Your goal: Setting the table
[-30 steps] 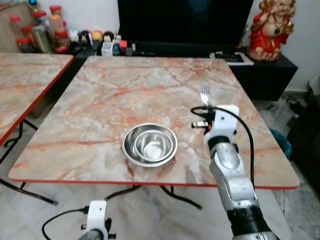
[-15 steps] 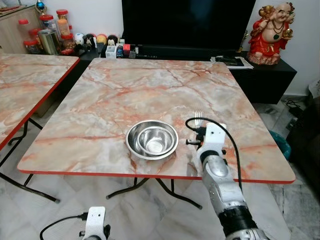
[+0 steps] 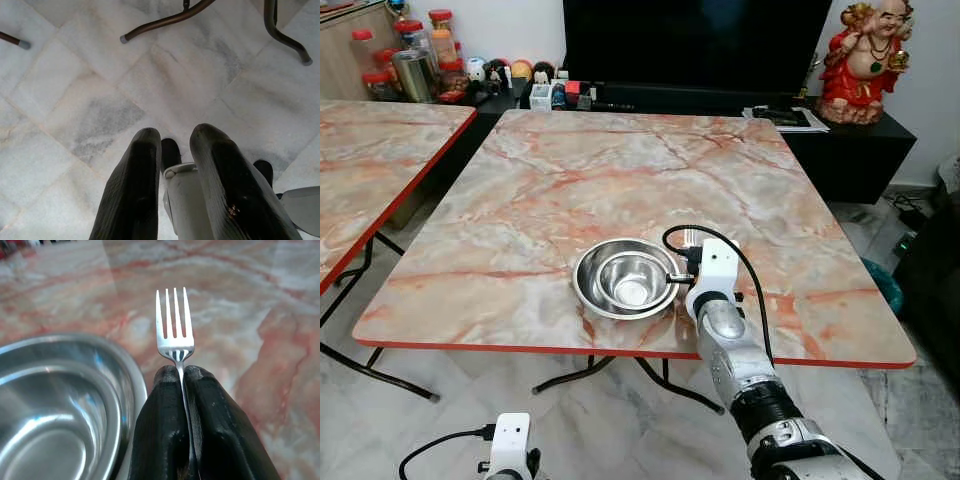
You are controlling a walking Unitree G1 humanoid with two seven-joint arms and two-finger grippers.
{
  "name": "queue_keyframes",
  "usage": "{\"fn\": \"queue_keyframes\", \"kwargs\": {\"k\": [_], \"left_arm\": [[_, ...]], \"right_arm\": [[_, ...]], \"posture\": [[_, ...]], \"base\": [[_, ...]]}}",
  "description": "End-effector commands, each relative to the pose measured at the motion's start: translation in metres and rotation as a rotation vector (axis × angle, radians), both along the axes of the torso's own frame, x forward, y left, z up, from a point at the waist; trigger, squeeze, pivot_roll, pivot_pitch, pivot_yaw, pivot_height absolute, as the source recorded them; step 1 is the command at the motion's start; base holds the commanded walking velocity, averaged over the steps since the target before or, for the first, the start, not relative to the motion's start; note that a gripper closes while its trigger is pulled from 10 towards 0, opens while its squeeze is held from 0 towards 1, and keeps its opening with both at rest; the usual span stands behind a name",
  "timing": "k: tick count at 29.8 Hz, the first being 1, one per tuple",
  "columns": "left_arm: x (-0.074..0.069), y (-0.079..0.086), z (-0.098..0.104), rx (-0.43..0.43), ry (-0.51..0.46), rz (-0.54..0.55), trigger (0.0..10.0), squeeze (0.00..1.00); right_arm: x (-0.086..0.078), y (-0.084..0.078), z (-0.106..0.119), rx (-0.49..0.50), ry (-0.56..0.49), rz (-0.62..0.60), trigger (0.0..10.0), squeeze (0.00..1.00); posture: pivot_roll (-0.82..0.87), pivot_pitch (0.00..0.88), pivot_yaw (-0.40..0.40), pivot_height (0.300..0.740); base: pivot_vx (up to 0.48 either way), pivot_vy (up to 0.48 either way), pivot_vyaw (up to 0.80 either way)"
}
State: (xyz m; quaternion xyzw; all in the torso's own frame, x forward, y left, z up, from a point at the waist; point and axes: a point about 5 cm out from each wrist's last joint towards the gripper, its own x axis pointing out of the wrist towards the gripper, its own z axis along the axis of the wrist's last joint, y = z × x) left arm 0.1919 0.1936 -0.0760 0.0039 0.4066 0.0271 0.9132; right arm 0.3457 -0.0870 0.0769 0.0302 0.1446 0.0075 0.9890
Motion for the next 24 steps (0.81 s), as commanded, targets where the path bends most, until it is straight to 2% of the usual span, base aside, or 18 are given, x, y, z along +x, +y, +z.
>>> {"fn": "queue_keyframes", "kwargs": {"k": [1,9,24], "left_arm": [[0.0,0.001,0.0,0.0,0.012,0.019,10.0,0.0],[-0.001,0.002,-0.001,0.004,0.014,0.014,10.0,0.0],[0.0,0.002,0.0,0.01,0.013,-0.003,10.0,0.0]], "right_arm": [[0.003,-0.004,0.002,-0.011,-0.01,-0.02,10.0,0.0],[0.004,-0.021,-0.003,-0.026,-0.004,-0.082,10.0,0.0],[-0.001,-0.023,-0.015,-0.034,0.018,-0.067,10.0,0.0]], "posture": [[0.04,0.0,-0.049,0.74],[0.03,0.0,-0.041,0.74],[0.04,0.0,-0.041,0.74]], "base": [[0.0,0.0,0.0],[0.0,0.0,0.0],[0.0,0.0,0.0]]}}
